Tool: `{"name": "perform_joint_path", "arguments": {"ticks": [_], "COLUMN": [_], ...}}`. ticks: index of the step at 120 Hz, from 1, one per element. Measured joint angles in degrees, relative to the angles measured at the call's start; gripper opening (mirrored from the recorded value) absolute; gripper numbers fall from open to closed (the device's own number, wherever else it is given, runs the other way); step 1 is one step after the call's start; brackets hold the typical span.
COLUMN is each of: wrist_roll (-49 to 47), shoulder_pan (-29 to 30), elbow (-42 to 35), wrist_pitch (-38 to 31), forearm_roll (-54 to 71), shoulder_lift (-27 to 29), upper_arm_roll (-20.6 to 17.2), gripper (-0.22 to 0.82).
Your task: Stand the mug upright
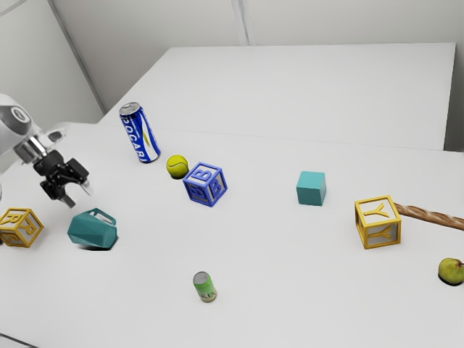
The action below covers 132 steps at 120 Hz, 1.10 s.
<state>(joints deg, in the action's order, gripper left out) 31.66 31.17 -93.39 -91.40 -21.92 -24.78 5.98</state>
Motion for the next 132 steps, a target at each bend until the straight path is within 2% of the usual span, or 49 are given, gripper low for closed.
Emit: {"name": "perform_joint_path", "arguments": {"ticks": [8, 25, 58, 99, 118, 132], "wrist_roll": [0.96, 2.62, 4.90, 5.75, 4.97, 4.39], "shoulder_pan": [0.49, 0.62, 0.49, 0.41, 0.40, 0.38], "elbow": [-1.17, -8.48, -13.18, -13.48, -13.33, -12.99], "wrist_pitch": [-0.41, -2.32, -4.36, -4.06, -3.44, -3.21], "forearm_roll": [-0.05, -0.20, -2.71, -3.60, -3.65, -3.66], "shoulder_lift": [-0.02, 3.29, 4.02, 6.29, 6.57, 6.82], "upper_arm_roll": [0.05, 0.09, 0.01, -1.51, -3.20, -4.21], "gripper": [0.60, 0.60, 0.58, 0.24, 0.02, -0.08]}}
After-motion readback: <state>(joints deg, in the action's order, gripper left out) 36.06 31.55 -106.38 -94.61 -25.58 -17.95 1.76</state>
